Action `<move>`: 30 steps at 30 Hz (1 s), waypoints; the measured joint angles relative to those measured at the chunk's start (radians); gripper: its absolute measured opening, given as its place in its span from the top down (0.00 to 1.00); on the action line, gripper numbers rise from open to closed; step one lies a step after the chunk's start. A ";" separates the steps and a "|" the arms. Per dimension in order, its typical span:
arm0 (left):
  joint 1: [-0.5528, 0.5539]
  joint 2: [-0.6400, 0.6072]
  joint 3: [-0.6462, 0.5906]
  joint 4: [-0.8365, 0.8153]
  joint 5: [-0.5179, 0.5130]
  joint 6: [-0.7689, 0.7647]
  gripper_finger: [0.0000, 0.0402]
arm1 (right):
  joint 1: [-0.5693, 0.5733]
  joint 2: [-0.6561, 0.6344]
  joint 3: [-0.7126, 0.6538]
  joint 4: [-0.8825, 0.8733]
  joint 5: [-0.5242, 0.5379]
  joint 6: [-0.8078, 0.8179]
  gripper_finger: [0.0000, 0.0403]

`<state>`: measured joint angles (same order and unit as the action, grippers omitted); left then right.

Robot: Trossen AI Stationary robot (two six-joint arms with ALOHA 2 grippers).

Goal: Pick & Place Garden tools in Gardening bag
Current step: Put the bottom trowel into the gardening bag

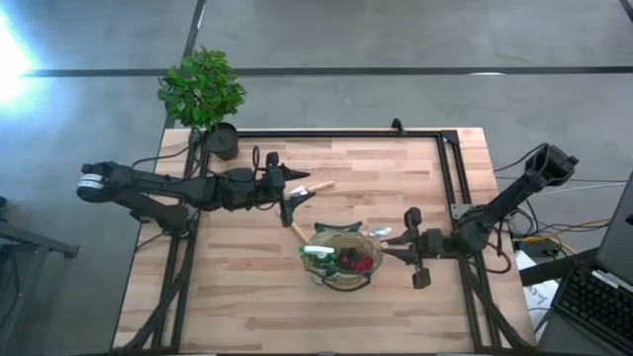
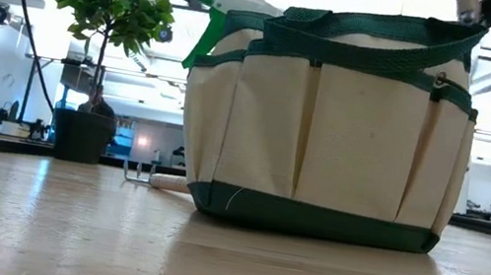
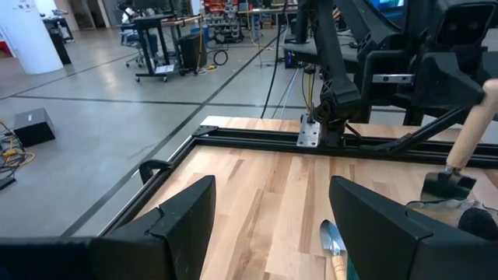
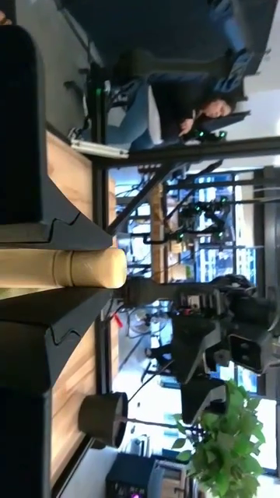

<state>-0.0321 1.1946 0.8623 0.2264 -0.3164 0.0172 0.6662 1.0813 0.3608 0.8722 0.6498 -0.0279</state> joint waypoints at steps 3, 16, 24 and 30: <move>0.000 0.000 0.000 -0.001 0.000 0.000 0.37 | -0.015 0.047 0.015 -0.002 -0.002 0.006 0.89; 0.000 0.000 0.000 -0.005 0.000 0.001 0.37 | -0.023 0.132 0.035 -0.019 0.001 0.077 0.89; 0.000 0.000 0.000 -0.004 0.000 0.003 0.37 | -0.025 0.170 0.027 -0.060 -0.018 0.133 0.89; 0.002 0.000 0.000 -0.001 0.000 0.003 0.37 | -0.027 0.241 0.024 -0.051 -0.026 0.204 0.89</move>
<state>-0.0296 1.1946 0.8623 0.2250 -0.3161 0.0200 0.6395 1.3223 0.3843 0.8213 0.6239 0.1765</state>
